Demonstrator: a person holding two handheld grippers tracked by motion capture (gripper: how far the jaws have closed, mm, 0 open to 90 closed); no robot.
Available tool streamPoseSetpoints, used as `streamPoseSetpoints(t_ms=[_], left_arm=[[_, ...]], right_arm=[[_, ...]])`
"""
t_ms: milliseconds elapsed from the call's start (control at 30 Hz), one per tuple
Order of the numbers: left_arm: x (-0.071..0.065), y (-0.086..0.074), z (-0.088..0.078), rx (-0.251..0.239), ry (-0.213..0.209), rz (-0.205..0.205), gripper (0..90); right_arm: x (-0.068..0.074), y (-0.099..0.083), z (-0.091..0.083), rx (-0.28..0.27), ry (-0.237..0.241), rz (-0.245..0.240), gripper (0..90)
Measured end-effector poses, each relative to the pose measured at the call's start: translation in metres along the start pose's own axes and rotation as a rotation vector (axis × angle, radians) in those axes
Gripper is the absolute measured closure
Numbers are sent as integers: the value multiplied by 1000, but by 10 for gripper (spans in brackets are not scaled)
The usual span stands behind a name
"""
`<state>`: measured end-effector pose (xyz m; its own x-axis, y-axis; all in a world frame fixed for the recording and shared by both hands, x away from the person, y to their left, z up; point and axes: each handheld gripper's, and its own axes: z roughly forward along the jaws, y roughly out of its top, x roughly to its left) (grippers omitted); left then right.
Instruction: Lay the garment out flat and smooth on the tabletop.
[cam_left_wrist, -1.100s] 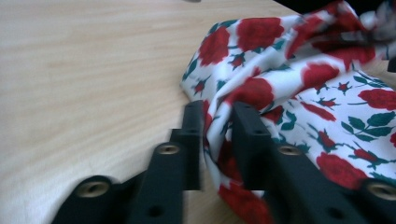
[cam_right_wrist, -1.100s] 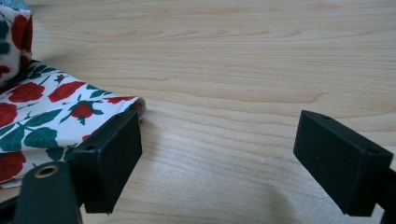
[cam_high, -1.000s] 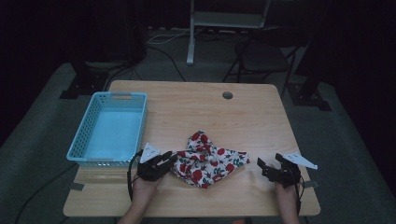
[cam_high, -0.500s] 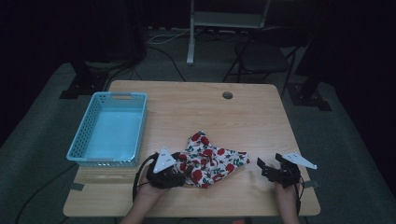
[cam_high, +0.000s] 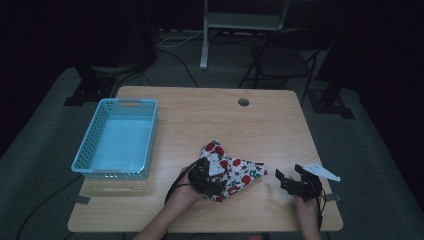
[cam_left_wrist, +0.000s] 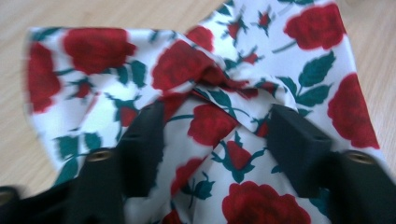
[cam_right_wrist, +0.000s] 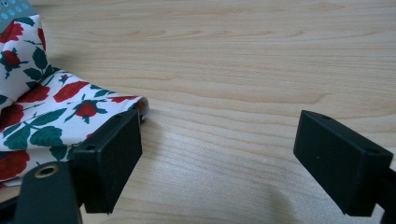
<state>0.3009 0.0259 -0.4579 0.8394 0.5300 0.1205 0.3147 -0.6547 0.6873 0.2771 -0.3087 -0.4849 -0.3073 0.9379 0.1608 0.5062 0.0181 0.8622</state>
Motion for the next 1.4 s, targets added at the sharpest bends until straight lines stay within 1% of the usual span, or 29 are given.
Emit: streamPoseSetpoints(t_ms=[67, 133, 200, 267, 333, 400, 433, 467, 500, 533, 633, 667, 733, 767, 800, 833, 867, 900, 933, 967, 1000, 1033, 1100, 1167, 1200, 1300, 1400], left_arm=[[4, -2, 5, -2, -17, -16, 540], [9, -2, 7, -19, -38, -50, 663], [13, -2, 6, -57, -51, -82, 792], [18, -3, 1, -104, -46, -121, 866], [25, -7, -7, -164, -33, -177, 866], [34, -12, -18, -229, -30, -249, 867], [40, -15, -24, -260, -22, -285, 867], [45, -18, -30, -283, -9, -312, 867], [49, -21, -36, -308, 7, -334, 900], [54, -24, -42, -322, 30, -348, 900], [65, -33, -56, -355, 77, -384, 900], [68, -36, -60, -355, 88, -388, 900], [70, -40, -65, -349, 109, -379, 900], [70, -42, -67, -342, 98, -370, 900], [68, -42, -67, -344, 68, -357, 900], [66, -41, -66, -343, 11, -327, 900], [61, -38, -63, -317, -23, -300, 854], [54, -33, -60, -279, -20, -264, 694], [46, -28, -56, -245, -2, -220, 558], [38, -23, -53, -232, 0, -194, 534], [32, -17, -49, -218, -5, -180, 479], [28, -12, -46, -213, -20, -172, 434], [20, -2, -37, -203, -32, -167, 433], [18, 5, -26, -162, -35, -158, 401], [17, 7, -20, -145, -39, -161, 401], [18, 9, -4, -96, -53, -169, 400], [18, 7, 7, -57, -98, -150, 414]], right_arm=[[0, 0, 0, 0, -1, 0, 147], [0, 0, 0, 1, -2, 0, 147], [0, 0, 0, 3, 0, -1, 147], [0, 0, 0, 0, 0, 0, 147], [0, 0, 0, -3, 2, 5, 147], [0, 0, 0, -2, 3, 5, 147], [0, 0, 0, -1, 2, 4, 147], [0, 0, 0, 0, 1, 1, 147], [0, 0, 0, 0, 1, 0, 147], [0, 0, 0, 0, 1, 0, 147], [0, 0, 0, 1, -2, 1, 147], [0, 0, 0, 2, -3, 1, 147], [0, 0, 0, 3, -4, -1, 147], [0, 0, 0, 4, -6, -1, 147], [1, 0, 0, 4, -6, 0, 147], [0, 0, 1, 4, -7, 0, 147], [1, 0, 1, 5, -8, 0, 147], [1, 0, 1, 5, -10, 0, 147], [1, 0, 1, 6, -11, 1, 147], [1, 0, 1, 6, -12, 1, 147], [1, 0, 1, 7, -12, 0, 147], [1, 0, 1, 6, -12, 0, 147], [1, 0, 1, 4, -10, 0, 147], [0, 0, 0, 3, -7, 2, 147], [0, 0, 0, 3, -6, 2, 147], [0, 0, 0, 0, -1, 3, 147], [-1, 0, 0, -1, 3, 6, 147]])
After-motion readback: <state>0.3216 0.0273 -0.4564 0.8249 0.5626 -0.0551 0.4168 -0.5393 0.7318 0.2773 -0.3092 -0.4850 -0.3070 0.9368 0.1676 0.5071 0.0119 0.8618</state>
